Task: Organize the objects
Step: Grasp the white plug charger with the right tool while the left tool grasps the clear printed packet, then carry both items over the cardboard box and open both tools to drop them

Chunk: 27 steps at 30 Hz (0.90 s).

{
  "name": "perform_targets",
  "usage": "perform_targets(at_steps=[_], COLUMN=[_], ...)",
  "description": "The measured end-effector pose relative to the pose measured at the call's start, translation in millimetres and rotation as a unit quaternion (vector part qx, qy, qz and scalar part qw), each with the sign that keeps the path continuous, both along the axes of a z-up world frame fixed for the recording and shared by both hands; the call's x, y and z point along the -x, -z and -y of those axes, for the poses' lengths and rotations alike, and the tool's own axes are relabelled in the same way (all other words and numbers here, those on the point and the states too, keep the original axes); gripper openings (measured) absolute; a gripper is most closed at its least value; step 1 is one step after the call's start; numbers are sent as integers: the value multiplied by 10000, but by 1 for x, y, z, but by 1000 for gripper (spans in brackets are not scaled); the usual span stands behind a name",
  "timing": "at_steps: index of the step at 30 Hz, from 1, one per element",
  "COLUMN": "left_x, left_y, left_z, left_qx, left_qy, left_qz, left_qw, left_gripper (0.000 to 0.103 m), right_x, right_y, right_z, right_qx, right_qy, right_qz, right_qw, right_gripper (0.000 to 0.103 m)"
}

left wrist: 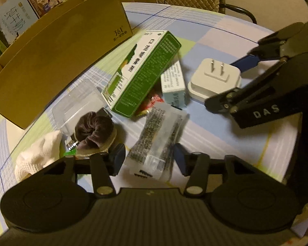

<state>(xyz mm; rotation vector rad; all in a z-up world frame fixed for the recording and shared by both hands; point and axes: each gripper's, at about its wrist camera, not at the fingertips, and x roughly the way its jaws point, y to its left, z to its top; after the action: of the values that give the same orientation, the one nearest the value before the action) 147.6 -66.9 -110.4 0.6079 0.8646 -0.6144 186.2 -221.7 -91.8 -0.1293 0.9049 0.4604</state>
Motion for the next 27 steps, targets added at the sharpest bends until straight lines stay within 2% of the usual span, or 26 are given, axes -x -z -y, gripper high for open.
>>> perform_targets(at_steps=[4, 5, 6, 11, 18, 23, 27], left_x=[-6, -6, -5, 3, 17, 27, 25], left_y=[-1, -1, -1, -2, -11, -29, -54], left_z=[4, 5, 6, 11, -4, -15, -19], left_qx=[-26, -49, -25, -46, 320, 472, 566], left_qy=[83, 125, 153, 56, -795, -1122, -1322], left_qz=[8, -5, -58, -213, -405, -333, -145], left_qw=[10000, 9999, 9999, 9997, 9955, 9920, 9895], left_gripper=[51, 48, 40, 32, 30, 30, 30], right_x=[-1, -1, -1, 1, 12, 20, 22], right_y=[0, 0, 0, 1, -13, -36, -63], right_z=[1, 2, 2, -1, 1, 8, 10], right_qx=[6, 2, 1, 44, -33, -219, -432], right_qy=[24, 33, 34, -6, -17, 35, 1], right_qz=[-8, -2, 8, 57, 216, 295, 417], right_qw=[10000, 10000, 10000, 10000, 9998, 9993, 9982], right_gripper=[64, 63, 63, 62, 61, 61, 61])
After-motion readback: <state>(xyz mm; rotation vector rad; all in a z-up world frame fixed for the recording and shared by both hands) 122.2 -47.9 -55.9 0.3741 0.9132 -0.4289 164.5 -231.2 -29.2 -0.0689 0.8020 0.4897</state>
